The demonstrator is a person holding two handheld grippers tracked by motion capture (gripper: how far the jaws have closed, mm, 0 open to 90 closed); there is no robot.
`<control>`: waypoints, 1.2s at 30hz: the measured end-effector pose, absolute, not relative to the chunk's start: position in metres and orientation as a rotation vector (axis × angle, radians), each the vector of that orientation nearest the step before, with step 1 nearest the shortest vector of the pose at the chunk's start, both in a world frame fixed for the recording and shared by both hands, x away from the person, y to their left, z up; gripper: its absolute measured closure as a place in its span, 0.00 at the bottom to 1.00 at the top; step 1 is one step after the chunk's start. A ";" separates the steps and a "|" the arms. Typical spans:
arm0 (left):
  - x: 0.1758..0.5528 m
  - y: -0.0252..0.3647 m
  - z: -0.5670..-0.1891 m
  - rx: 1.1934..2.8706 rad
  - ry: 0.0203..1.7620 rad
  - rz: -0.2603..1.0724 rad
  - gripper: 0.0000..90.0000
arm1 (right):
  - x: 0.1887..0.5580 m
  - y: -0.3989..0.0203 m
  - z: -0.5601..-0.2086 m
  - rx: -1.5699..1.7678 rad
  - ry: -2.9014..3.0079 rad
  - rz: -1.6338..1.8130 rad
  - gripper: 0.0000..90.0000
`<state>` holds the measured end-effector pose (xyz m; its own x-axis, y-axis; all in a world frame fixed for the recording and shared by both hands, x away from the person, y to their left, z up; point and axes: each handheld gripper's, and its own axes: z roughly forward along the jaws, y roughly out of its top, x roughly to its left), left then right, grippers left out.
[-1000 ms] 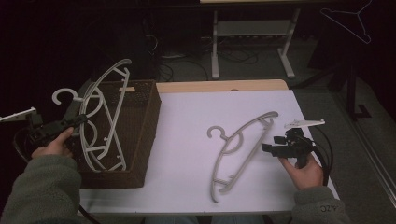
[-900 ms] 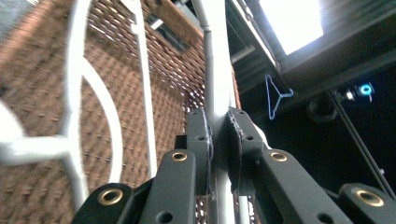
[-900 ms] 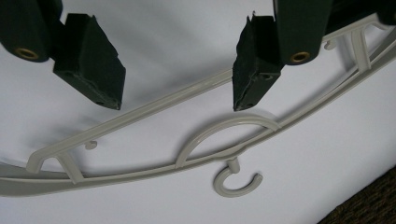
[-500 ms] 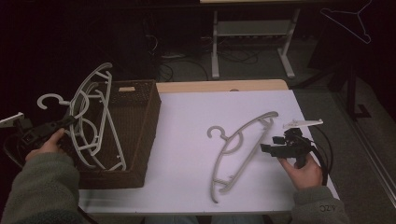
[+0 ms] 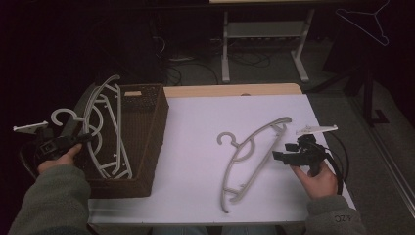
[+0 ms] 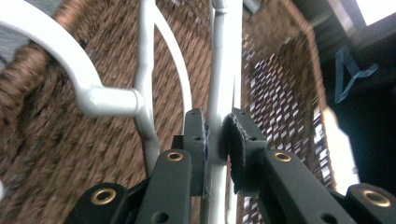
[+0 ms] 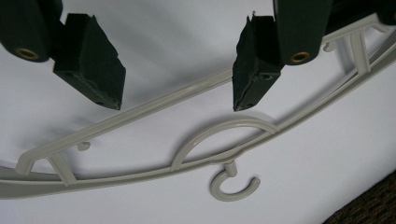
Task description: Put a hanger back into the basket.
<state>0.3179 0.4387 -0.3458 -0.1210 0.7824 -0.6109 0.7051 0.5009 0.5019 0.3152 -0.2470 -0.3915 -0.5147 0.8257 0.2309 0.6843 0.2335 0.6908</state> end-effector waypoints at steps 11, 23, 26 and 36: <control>0.318 0.430 -0.338 1.540 1.883 0.045 0.66 | 0.315 -0.247 -0.391 1.441 2.314 1.152 0.37; 0.309 0.403 -0.311 1.586 1.685 0.102 0.65 | 0.317 -0.244 -0.391 1.422 2.324 1.151 0.37; 0.311 0.389 -0.310 1.610 1.637 0.091 0.65 | 0.317 -0.243 -0.390 1.422 2.325 1.150 0.37; 0.319 0.345 -0.311 1.672 1.519 0.062 0.64 | 0.317 -0.243 -0.390 1.422 2.324 1.149 0.36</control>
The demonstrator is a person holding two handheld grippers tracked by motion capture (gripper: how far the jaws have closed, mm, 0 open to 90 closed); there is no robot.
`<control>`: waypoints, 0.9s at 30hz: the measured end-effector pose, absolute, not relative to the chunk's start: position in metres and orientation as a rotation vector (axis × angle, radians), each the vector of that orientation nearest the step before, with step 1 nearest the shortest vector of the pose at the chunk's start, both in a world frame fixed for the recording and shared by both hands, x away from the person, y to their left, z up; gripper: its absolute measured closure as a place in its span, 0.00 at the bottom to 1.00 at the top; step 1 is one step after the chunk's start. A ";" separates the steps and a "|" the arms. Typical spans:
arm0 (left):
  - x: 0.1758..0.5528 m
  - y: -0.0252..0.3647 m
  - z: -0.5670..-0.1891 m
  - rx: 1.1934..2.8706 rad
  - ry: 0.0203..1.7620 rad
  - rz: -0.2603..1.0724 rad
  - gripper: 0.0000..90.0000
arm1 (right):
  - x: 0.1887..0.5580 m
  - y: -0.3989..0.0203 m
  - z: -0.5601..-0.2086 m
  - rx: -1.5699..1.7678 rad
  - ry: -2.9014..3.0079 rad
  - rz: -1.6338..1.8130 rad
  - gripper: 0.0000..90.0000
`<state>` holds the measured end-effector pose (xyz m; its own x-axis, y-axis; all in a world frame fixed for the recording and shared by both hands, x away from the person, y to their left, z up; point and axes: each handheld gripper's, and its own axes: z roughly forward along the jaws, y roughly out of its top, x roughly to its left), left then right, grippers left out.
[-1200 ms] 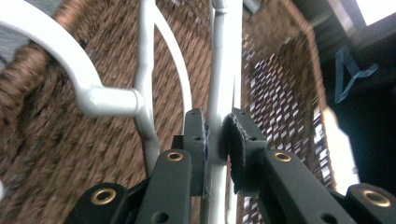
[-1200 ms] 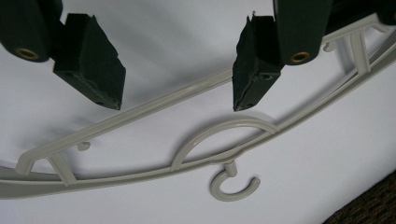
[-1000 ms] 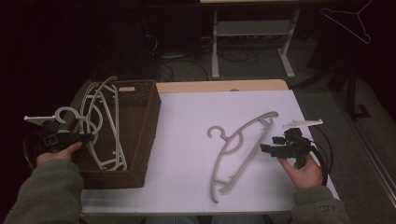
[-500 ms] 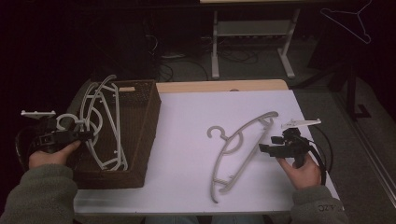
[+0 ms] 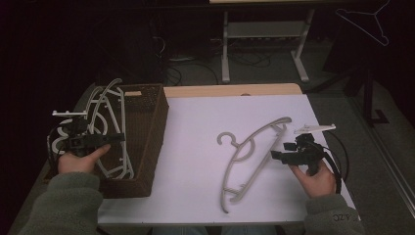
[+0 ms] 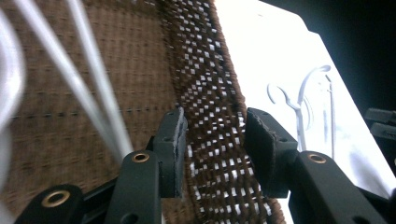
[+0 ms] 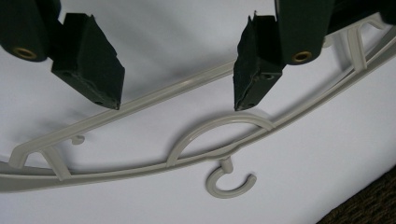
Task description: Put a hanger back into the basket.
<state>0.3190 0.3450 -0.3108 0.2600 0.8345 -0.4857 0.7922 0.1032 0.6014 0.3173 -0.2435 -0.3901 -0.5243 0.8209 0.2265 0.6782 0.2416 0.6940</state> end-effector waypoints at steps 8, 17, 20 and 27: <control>0.324 0.320 -0.310 1.701 1.457 0.044 0.64 | 0.316 -0.245 -0.389 1.437 2.315 1.155 0.36; 0.327 0.297 -0.311 1.726 1.411 0.024 0.62 | 0.317 -0.246 -0.389 1.423 2.318 1.152 0.35; 0.328 0.288 -0.311 1.734 1.389 0.013 0.62 | 0.316 -0.246 -0.389 1.430 2.318 1.149 0.34; 0.329 0.267 -0.311 1.758 1.342 -0.002 0.60 | 0.315 -0.247 -0.389 1.427 2.311 1.155 0.34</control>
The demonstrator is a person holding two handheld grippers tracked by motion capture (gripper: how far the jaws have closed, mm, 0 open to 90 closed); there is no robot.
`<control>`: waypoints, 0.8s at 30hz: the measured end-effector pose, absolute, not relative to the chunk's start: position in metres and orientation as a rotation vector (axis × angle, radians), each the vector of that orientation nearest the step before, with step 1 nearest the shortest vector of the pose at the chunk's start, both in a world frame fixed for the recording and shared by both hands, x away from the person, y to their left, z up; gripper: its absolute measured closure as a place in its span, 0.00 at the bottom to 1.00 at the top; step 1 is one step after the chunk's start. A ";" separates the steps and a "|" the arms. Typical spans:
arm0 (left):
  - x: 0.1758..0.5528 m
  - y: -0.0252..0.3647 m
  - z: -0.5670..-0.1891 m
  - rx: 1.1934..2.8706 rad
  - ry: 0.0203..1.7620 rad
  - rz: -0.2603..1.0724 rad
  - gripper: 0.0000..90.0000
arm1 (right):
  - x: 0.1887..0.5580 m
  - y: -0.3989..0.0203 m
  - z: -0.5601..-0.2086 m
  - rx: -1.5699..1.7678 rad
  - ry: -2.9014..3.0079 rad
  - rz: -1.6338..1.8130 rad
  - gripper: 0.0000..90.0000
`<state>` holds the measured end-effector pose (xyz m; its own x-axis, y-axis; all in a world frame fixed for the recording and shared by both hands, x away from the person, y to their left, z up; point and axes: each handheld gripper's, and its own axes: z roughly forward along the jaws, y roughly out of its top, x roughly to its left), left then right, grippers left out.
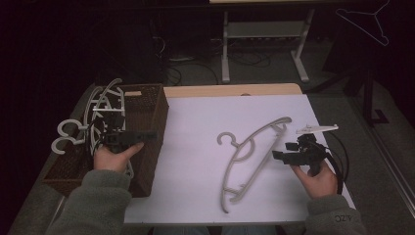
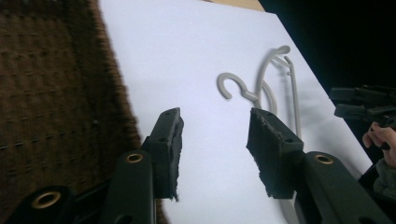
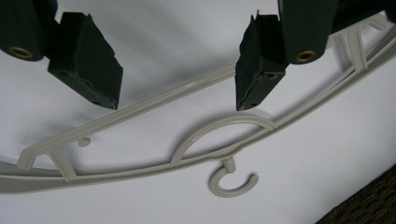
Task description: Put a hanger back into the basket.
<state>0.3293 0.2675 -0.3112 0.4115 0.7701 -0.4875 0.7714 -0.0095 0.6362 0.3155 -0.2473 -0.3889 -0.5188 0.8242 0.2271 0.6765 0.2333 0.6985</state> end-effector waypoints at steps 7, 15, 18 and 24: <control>0.330 0.247 -0.313 1.789 1.292 -0.019 0.58 | 0.316 -0.248 -0.389 1.432 2.312 1.151 0.34; 0.329 0.224 -0.316 1.819 1.254 -0.032 0.56 | 0.317 -0.247 -0.389 1.425 2.311 1.156 0.34; 0.330 0.214 -0.320 1.830 1.239 -0.046 0.55 | 0.318 -0.245 -0.390 1.429 2.318 1.150 0.34; 0.330 0.192 -0.328 1.855 1.208 -0.069 0.55 | 0.319 -0.242 -0.392 1.429 2.327 1.139 0.34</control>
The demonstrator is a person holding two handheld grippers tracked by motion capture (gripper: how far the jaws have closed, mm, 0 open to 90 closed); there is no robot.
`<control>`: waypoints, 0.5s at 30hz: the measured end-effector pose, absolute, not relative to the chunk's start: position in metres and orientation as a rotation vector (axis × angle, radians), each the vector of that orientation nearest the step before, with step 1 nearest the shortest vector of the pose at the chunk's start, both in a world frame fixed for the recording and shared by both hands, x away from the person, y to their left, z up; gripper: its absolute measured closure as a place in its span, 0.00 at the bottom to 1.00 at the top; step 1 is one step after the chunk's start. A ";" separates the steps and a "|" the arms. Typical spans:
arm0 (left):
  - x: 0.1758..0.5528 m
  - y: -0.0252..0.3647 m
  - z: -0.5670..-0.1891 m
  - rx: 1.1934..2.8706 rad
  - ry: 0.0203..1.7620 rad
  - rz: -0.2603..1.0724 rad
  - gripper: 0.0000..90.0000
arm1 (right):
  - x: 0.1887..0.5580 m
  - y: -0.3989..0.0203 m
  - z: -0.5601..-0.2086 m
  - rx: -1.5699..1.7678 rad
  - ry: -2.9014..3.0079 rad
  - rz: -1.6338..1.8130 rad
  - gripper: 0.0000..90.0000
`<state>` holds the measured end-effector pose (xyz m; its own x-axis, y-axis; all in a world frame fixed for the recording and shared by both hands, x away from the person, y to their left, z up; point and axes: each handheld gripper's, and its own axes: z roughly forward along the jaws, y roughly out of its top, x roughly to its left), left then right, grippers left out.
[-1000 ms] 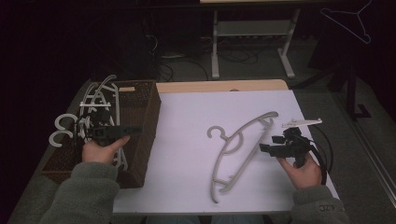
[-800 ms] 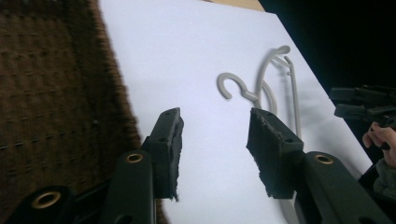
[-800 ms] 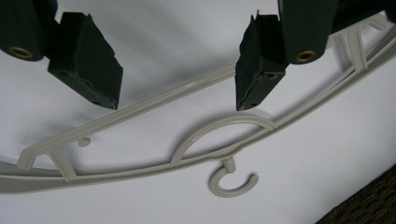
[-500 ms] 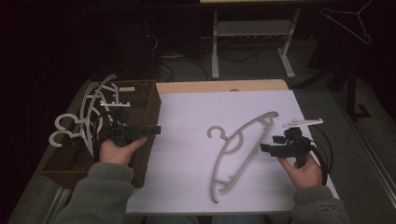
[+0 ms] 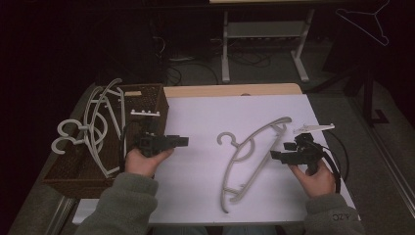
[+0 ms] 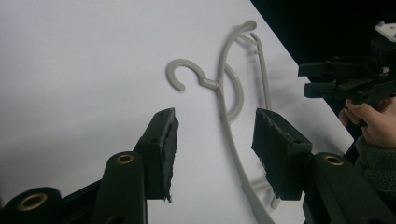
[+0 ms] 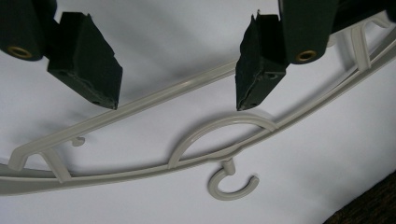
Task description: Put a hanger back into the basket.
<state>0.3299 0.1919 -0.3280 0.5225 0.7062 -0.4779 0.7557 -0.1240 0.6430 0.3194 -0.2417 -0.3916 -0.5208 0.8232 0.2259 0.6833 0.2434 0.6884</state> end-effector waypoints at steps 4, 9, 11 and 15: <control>0.330 0.176 -0.335 1.883 1.185 -0.080 0.54 | 0.321 -0.238 -0.393 1.425 2.338 1.128 0.34; 0.332 0.153 -0.348 1.908 1.176 -0.113 0.53 | 0.326 -0.235 -0.396 1.422 2.352 1.121 0.35; 0.333 0.143 -0.354 1.921 1.165 -0.131 0.52 | 0.327 -0.235 -0.397 1.440 2.354 1.108 0.35; 0.334 0.125 -0.369 1.944 1.159 -0.164 0.52 | 0.331 -0.231 -0.401 1.448 2.368 1.088 0.36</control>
<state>0.3344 0.1246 -0.3690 0.5627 0.6638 -0.4926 0.7743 -0.2145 0.5954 0.3310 -0.2308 -0.4014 -0.5184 0.8249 0.2253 0.7084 0.2667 0.6535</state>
